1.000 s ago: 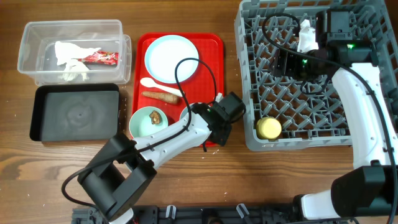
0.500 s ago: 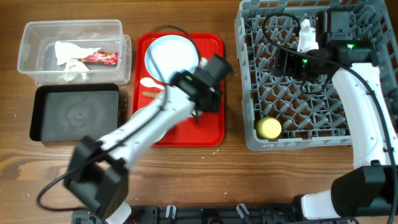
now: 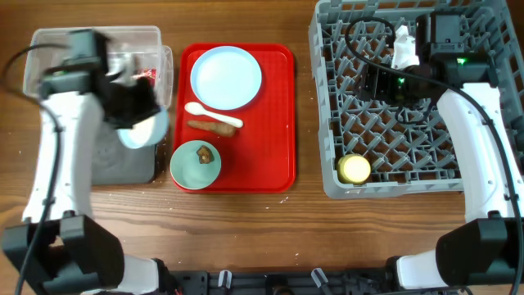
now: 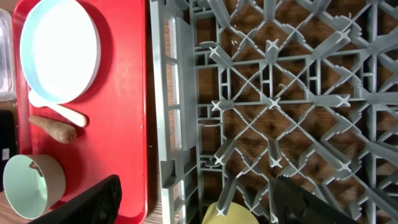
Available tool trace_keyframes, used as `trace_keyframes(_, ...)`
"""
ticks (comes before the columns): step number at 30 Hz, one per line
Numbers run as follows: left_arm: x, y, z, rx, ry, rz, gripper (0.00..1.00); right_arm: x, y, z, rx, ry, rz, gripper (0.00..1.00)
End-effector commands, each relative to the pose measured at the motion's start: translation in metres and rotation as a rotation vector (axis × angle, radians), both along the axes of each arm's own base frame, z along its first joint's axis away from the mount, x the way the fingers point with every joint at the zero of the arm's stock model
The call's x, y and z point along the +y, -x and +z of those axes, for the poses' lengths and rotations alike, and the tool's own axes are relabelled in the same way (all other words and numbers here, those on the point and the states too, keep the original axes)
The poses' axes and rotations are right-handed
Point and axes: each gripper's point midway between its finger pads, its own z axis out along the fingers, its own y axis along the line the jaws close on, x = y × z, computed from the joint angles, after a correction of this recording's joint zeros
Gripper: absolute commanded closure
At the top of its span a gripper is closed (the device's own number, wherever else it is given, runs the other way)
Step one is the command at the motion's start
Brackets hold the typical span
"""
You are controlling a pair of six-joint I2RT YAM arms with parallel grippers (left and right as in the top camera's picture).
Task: Sort waste into correct bins and load items into the dishwasher rack
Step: 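Tip the rice out of the bowl onto the black tray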
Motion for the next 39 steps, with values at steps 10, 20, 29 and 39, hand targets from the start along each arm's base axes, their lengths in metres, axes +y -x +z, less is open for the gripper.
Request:
trace_keyframes(10,0.099,0.007,0.000,-0.293,0.427,0.196,0.96,0.000,-0.001,0.014,-0.037,-0.004,-0.002,0.21)
trace_keyframes(20,0.129,0.011,0.020,-0.521,0.763,0.253,0.96,0.000,0.000,0.014,-0.036,-0.004,-0.002,0.20)
trace_keyframes(29,0.122,0.014,0.055,-0.576,1.020,0.245,0.96,0.000,-0.001,0.014,-0.039,-0.005,-0.005,0.00)
trace_keyframes(39,0.122,0.015,0.055,-0.489,1.094,0.316,0.96,0.000,-0.001,0.014,-0.038,-0.005,-0.005,0.00)
